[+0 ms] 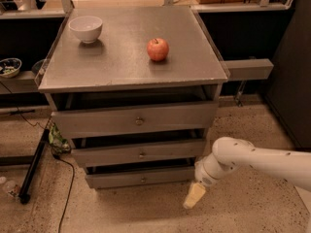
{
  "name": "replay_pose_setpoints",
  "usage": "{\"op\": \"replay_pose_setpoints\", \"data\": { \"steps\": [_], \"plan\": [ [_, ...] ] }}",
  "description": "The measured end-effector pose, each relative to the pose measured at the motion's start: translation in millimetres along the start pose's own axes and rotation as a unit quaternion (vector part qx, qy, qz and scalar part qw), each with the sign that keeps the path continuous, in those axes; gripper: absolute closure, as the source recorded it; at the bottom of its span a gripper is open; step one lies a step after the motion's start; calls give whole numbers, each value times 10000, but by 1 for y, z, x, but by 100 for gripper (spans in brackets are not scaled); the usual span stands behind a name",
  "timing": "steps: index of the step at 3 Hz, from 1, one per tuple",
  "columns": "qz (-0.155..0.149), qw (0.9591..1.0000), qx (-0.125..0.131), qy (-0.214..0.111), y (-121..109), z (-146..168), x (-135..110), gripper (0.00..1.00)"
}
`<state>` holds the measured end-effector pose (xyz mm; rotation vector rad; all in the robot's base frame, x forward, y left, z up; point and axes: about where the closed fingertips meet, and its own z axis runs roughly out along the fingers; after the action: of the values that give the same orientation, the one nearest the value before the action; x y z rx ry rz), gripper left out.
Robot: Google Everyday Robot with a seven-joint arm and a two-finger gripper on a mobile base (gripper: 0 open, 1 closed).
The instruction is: Open bottom drawer
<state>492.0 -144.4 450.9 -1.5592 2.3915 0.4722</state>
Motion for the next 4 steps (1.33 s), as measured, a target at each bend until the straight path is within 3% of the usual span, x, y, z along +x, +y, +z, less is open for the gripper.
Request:
{"op": "replay_pose_setpoints", "data": {
  "steps": [2,3,4],
  "plan": [
    [-4,9994,-259,-245,-39,58,-12,0],
    [-1,9994,-261,-244,-38,59,-11,0],
    [132,9993,-182,-303,-43,84,0,0]
  ]
}}
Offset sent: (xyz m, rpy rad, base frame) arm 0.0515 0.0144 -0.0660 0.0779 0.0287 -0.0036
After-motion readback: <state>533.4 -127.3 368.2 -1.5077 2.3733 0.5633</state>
